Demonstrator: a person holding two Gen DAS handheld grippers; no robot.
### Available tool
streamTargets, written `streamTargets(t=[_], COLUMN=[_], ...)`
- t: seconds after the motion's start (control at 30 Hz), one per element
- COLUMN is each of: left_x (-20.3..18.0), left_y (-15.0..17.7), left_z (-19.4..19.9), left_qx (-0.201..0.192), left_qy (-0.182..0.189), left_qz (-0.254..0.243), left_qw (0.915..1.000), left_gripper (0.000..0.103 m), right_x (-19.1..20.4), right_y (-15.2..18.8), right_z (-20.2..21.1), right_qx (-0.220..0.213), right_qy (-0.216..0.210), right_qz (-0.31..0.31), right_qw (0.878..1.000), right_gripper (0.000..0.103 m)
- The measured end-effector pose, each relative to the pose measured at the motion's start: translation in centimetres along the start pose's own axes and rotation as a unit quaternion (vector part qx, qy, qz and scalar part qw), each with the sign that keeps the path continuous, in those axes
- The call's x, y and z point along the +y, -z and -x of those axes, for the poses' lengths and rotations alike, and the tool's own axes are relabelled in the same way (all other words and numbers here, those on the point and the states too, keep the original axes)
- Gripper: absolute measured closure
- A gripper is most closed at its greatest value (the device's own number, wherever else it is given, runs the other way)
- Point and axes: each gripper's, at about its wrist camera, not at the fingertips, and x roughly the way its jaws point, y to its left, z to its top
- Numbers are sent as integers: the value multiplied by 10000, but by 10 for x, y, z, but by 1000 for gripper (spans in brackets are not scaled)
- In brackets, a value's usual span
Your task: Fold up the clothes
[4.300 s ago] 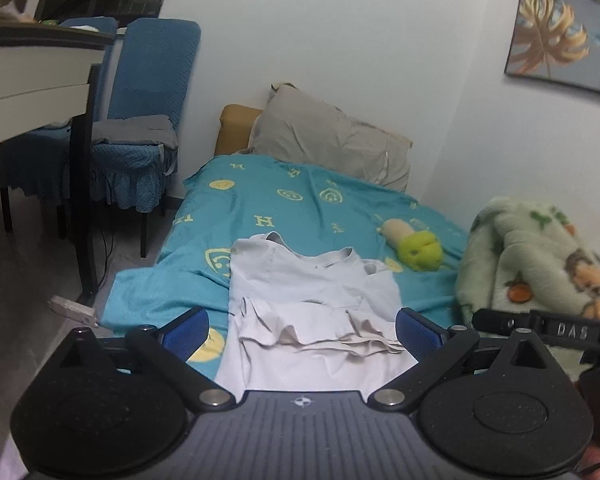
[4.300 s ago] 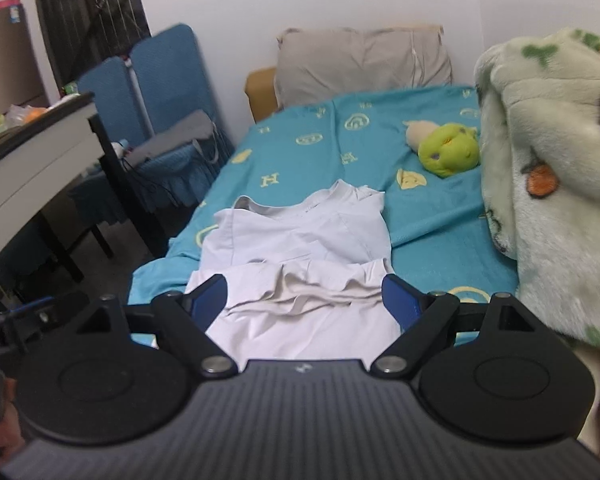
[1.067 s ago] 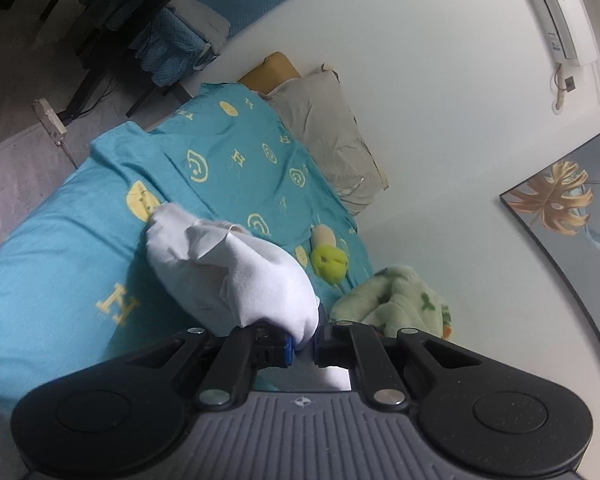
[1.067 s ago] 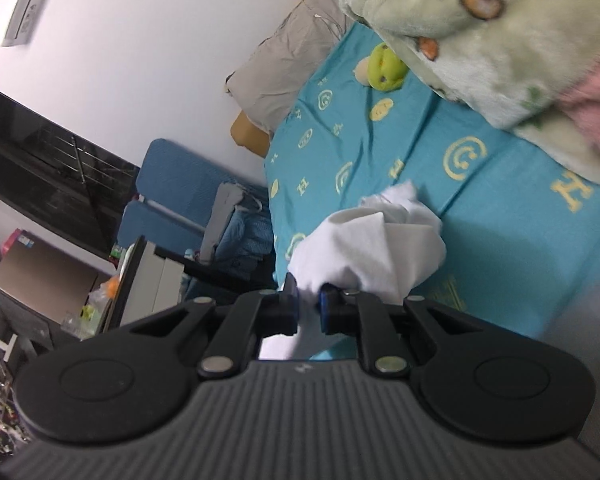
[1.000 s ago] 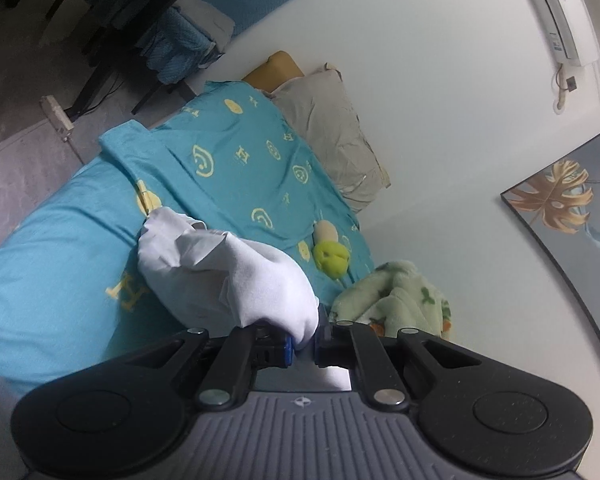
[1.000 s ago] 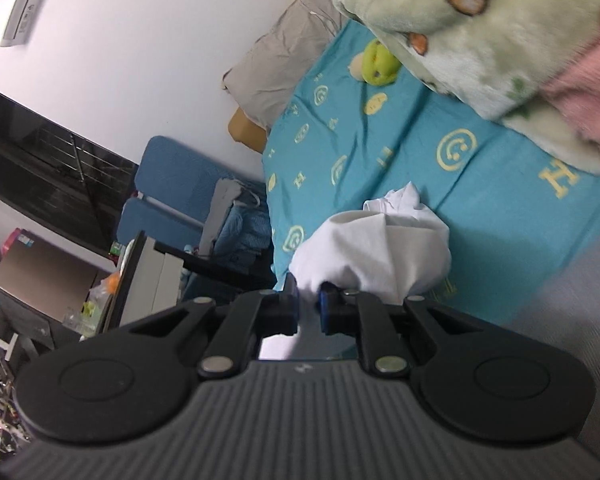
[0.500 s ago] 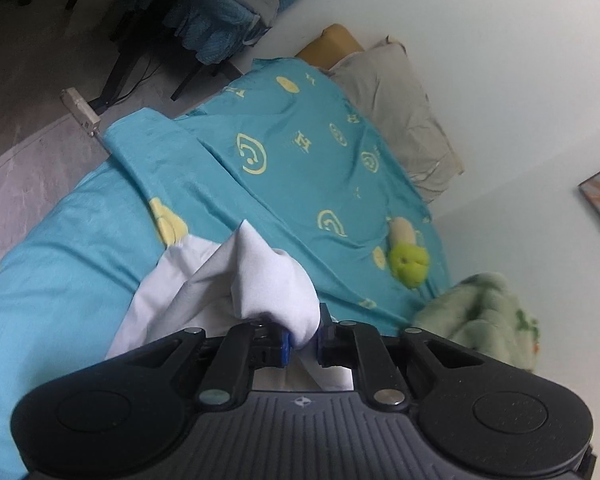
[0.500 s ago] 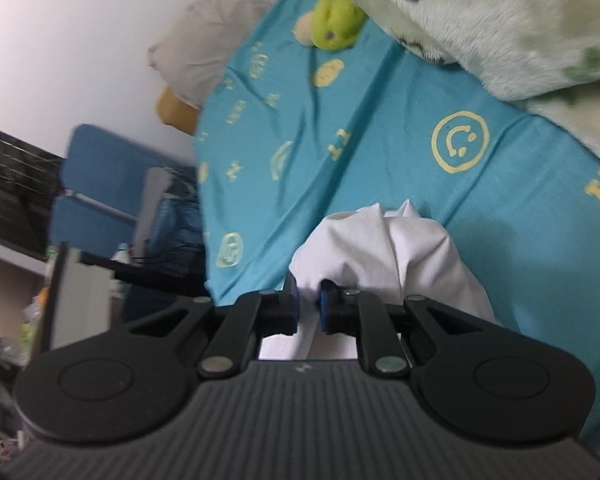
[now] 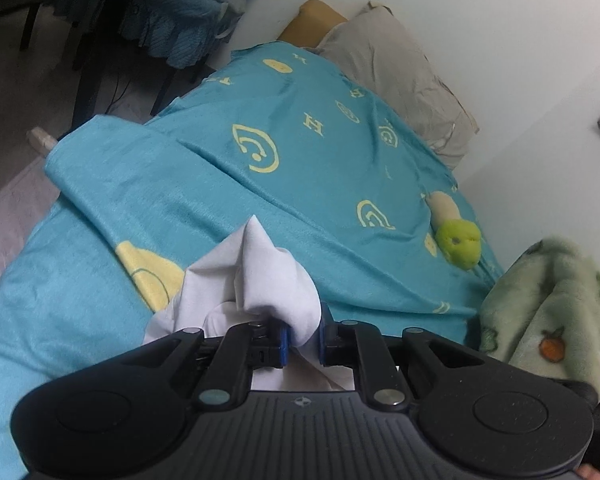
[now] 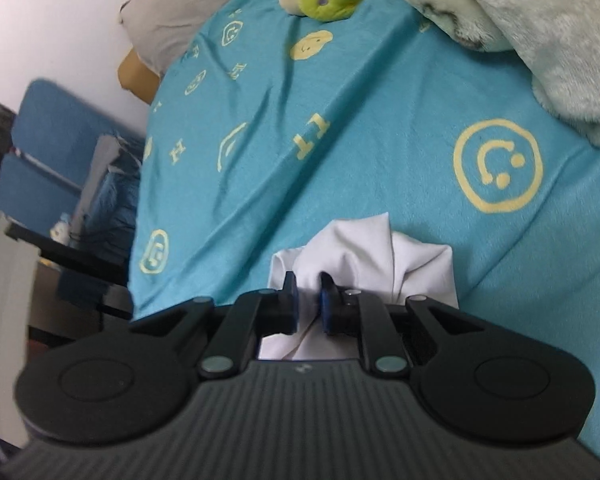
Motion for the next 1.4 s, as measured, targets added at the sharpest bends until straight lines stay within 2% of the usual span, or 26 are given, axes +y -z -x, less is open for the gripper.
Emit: streamTargets(t=[0.1,0.17,0.2,0.23,0.27,0.3,0.37,0.43,0.53,0.67,0.77,0.83,0.93,1.0,1.07,1.13,1.2,1.33,1.4], left_x=[-8,-13,-16,-18,-21,-25,-33,-40,-43,-34,-20,-9,8,18,26,34,40,48,53], left_y=[4,5,6,6,7,8,11,15,26,45,58,66,78,83,87,91,96,95,93], left_z=[1,6,8,12,17,20,31,45,68,100,116,116,102,92,82,75,68,67,66], left_qx=[-38,-62,-74,-92,-122,-157,-276,-365,-279,58,340,601,1021,1181,1207,1256,1306,1004,879], left_qy=[-101,-84,-64,-22,37,88,79,31,124,294,550,703,780,759,625,521,521,531,486], left_qz=[-267,-399,-460,-510,-558,-617,-747,-818,-655,-90,522,1002,1749,2037,2183,2392,2598,2759,2838], left_qw=[9996,9992,9989,9987,9984,9979,9968,9960,9974,9995,9965,9907,9762,9689,9664,9614,9554,9545,9536], left_gripper=[88,78,74,62,47,41,20,11,3,2,1,1,1,2,4,5,8,19,27], right_x=[2,6,9,11,14,17,25,28,26,6,-13,-26,-47,-57,-65,-71,-70,-68,-67], right_y=[2,3,4,5,6,9,16,21,31,45,59,69,85,92,97,103,103,103,103], right_z=[-1,0,2,5,9,14,26,40,64,92,106,107,99,87,76,66,64,59,57], right_qx=[-25,-18,-14,-16,-51,-111,-225,-311,-405,-141,146,347,709,960,1101,1163,990,637,460], right_qy=[72,73,51,-44,-155,-280,-438,-551,-666,-768,-840,-888,-858,-822,-900,-917,-860,-743,-685], right_qz=[158,268,333,396,449,497,648,736,668,142,-391,-769,-1447,-1811,-2137,-2484,-2465,-2415,-2388], right_qw=[9998,9996,9994,9992,9989,9983,9967,9953,9947,9968,9956,9925,9832,9753,9665,9573,9602,9655,9676], right_gripper=[88,82,65,53,31,20,19,19,19,19,19,18,17,16,17,18,17,19,28])
